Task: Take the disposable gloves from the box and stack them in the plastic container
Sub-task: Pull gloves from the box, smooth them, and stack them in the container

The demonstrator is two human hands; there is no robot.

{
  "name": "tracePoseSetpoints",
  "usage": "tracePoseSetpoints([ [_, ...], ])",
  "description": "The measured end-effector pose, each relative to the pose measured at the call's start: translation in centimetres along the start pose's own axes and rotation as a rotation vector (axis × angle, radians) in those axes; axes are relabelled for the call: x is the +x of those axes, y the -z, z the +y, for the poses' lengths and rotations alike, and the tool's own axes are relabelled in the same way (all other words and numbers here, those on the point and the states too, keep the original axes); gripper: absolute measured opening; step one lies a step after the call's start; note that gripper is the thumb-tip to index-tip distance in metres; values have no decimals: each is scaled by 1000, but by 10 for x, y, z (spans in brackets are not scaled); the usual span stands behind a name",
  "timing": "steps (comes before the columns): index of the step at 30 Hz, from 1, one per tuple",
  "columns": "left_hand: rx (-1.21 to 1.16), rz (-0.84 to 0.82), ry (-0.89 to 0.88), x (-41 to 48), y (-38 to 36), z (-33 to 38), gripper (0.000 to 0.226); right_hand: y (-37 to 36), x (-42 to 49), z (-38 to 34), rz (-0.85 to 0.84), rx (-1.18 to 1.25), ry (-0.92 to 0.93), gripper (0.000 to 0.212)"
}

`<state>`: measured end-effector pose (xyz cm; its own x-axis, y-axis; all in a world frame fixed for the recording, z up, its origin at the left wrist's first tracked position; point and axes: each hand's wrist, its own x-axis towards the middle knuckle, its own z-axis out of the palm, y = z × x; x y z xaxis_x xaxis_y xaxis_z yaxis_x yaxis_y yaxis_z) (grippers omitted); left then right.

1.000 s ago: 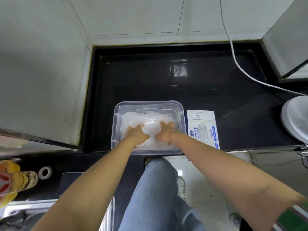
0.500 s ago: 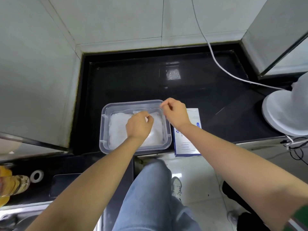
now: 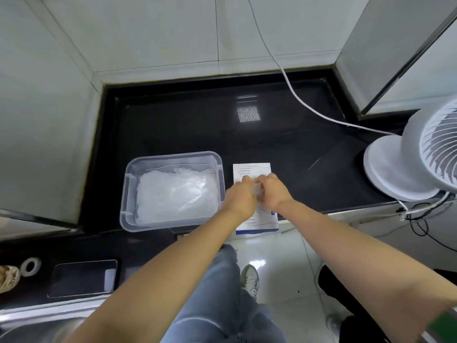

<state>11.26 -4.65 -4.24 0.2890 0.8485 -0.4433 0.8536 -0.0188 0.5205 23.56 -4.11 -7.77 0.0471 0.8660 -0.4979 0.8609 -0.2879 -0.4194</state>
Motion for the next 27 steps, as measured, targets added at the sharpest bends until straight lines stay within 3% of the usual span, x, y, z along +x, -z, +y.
tracePoseSetpoints([
  [2, 50, -90, 69, 2, -10, 5, 46, 0, 2, 3, -7, -38, -15, 47],
  [6, 34, -145, 153, 6, -22, 0, 50, 1, 1, 5, 24, -127, 23, 24],
  [16, -60, -86, 150, 9, -32, -8, 64, 2, 11, 11, -26, 273, 20, 15],
  [22, -38, -63, 148, 12, -34, -10, 64, 3, 15, 7, -71, 204, 48, 14],
  [27, -13, -63, 149, 17, -32, -9, 63, 13, 8, 16, -41, 501, 135, 18],
])
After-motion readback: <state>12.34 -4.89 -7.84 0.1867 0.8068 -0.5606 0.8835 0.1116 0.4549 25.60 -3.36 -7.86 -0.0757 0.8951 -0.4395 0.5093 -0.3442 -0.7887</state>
